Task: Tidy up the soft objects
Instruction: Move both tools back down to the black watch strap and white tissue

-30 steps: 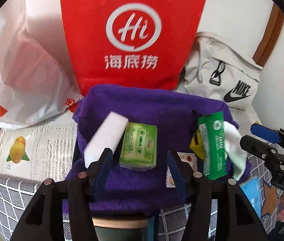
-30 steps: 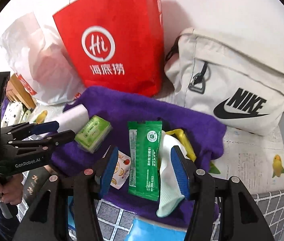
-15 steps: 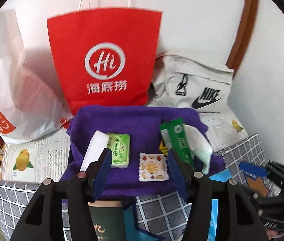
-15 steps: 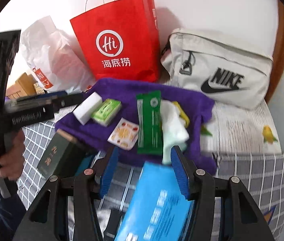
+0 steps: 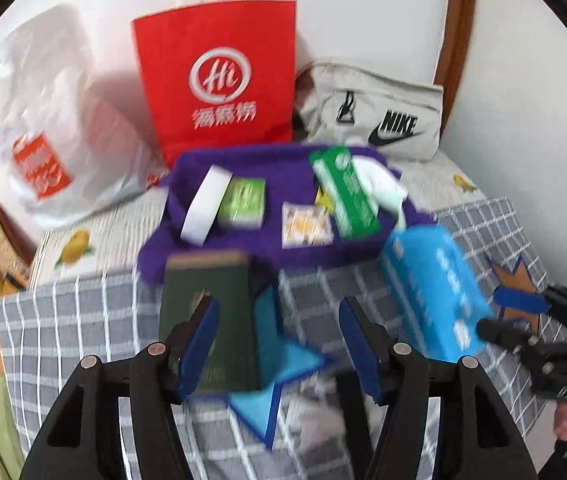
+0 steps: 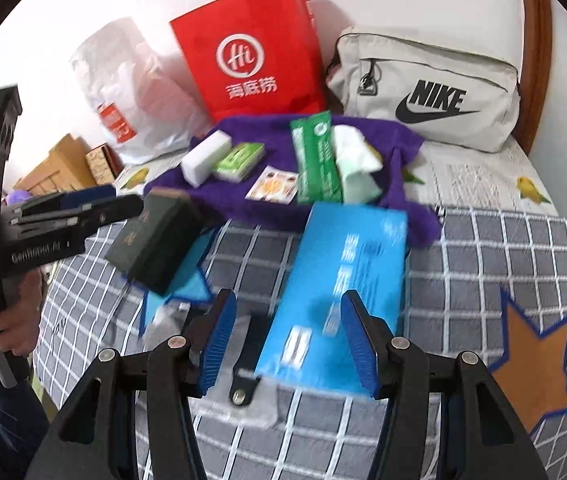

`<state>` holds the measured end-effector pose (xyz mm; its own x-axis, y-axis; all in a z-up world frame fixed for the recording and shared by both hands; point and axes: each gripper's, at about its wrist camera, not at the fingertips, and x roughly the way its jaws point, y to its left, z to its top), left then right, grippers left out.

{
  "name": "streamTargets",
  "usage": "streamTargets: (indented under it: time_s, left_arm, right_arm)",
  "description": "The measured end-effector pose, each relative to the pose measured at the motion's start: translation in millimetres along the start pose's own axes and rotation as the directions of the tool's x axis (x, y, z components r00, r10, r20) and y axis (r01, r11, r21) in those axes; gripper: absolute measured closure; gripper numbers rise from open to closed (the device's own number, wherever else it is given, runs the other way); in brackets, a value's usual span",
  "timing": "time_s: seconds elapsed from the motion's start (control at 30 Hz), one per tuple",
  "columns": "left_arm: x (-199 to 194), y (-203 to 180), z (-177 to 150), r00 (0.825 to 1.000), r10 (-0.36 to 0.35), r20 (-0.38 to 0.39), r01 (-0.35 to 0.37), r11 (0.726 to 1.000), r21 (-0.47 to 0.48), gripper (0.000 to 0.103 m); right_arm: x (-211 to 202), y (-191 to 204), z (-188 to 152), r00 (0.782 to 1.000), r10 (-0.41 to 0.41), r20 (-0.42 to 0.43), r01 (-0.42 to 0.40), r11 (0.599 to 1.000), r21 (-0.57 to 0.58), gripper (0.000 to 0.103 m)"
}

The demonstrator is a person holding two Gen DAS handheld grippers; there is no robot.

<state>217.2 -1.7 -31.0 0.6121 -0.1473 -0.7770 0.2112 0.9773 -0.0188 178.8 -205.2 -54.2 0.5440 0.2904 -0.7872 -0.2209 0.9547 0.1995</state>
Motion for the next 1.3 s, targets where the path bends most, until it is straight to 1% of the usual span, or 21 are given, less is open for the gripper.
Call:
streamTargets:
  time_s: [0.13, 0.23, 0.37, 0.43, 0.53, 0.67, 0.8, 0.83, 0.87, 0.9, 0.93, 0.97, 1.0, 1.03, 1.07, 1.2, 1.3]
  left_arm:
    - [-3.0, 7.0, -36.7, 1.000, -0.005, -0.031, 0.004, 1.000, -0.023, 0.043]
    - [-3.5, 11.4, -58.6, 0.998, -0.046, -0.044, 0.044, 0.997, -0.058, 0.043]
    - [3.7, 6.4, -78.4, 0.995, -0.078, -0.055, 0.073, 0.995, -0.074, 0.043]
    - [11.4, -0.8, -85.4, 0.994, -0.085, -0.063, 0.082, 0.995, -0.057, 0.043]
    - [21.1, -11.4, -94.6, 0.996, -0.058, -0.075, 0.056, 0.998, -0.022, 0.043]
    - [33.7, -21.7, -99.5, 0.995, -0.048, -0.088, 0.049, 0.999, 0.012, 0.043]
    - [43.0, -24.6, -102.9, 0.996, -0.035, -0.085, 0.036, 0.999, 0.017, 0.045]
    - [43.6, -23.8, -103.7, 0.996, -0.040, -0.078, 0.042, 0.999, 0.015, 0.049]
    - [44.4, -23.1, -104.2, 0.996, -0.050, -0.076, 0.051, 0.999, 0.011, 0.056]
    - [46.1, -21.3, -104.8, 0.994, -0.069, -0.080, 0.069, 0.998, -0.002, 0.061]
    - [47.8, -20.3, -105.3, 0.993, -0.077, -0.087, 0.076, 0.997, -0.008, 0.071]
    - [49.6, -20.4, -105.9, 0.992, -0.080, -0.093, 0.080, 0.997, -0.007, 0.078]
    - [50.0, -21.3, -106.7, 0.993, -0.080, -0.090, 0.080, 0.997, 0.001, 0.080]
    - [50.0, -22.5, -106.5, 0.993, -0.080, -0.085, 0.081, 0.997, 0.008, 0.086]
    - [48.7, -22.9, -106.9, 0.993, -0.081, -0.083, 0.083, 0.997, 0.012, 0.095]
    - [38.5, -15.4, -105.1, 0.991, -0.112, -0.068, 0.112, 0.994, -0.003, 0.097]
    - [25.1, -4.3, -104.2, 0.995, -0.091, -0.044, 0.091, 0.996, -0.014, 0.097]
  right_arm:
    - [-12.6, 7.8, -21.0, 1.000, 0.007, 0.013, -0.007, 1.000, -0.008, 0.049]
    - [-20.4, 11.1, -35.7, 1.000, 0.004, 0.020, -0.004, 1.000, 0.005, 0.049]
    - [-23.3, 14.1, -50.7, 1.000, 0.005, 0.013, -0.005, 1.000, 0.022, 0.049]
    - [-23.1, 15.3, -57.1, 1.000, 0.010, 0.010, -0.010, 1.000, 0.024, 0.049]
    - [-22.8, 16.0, -66.8, 1.000, 0.010, 0.003, -0.010, 1.000, 0.027, 0.049]
    - [-19.4, 14.4, -79.6, 1.000, 0.002, -0.020, -0.001, 1.000, 0.027, 0.049]
    - [-10.7, 9.9, -91.3, 0.998, 0.006, -0.055, -0.004, 0.999, 0.034, 0.049]
    - [-8.4, 8.9, -93.7, 0.998, 0.006, -0.063, -0.004, 0.999, 0.035, 0.049]
    - [-5.3, 7.5, -96.0, 0.997, 0.009, -0.073, -0.006, 0.999, 0.039, 0.049]
    - [-2.2, 6.1, -97.7, 0.997, 0.012, -0.081, -0.009, 0.999, 0.042, 0.049]
    - [0.4, 5.1, -99.2, 0.996, 0.015, -0.086, -0.011, 0.999, 0.044, 0.049]
    - [3.1, 4.5, -100.7, 0.996, 0.017, -0.093, -0.013, 0.999, 0.047, 0.049]
    - [6.1, 4.4, -101.6, 0.995, 0.020, -0.100, -0.015, 0.999, 0.049, 0.049]
    - [8.5, 4.9, -102.1, 0.994, 0.023, -0.104, -0.018, 0.999, 0.049, 0.049]
    - [10.3, 6.2, -102.3, 0.994, 0.023, -0.106, -0.018, 0.999, 0.047, 0.049]
    - [16.1, 12.2, -102.2, 0.994, 0.041, -0.104, -0.037, 0.998, 0.042, 0.049]
    - [24.1, 18.9, -99.2, 0.993, 0.045, -0.111, -0.042, 0.999, 0.030, 0.049]
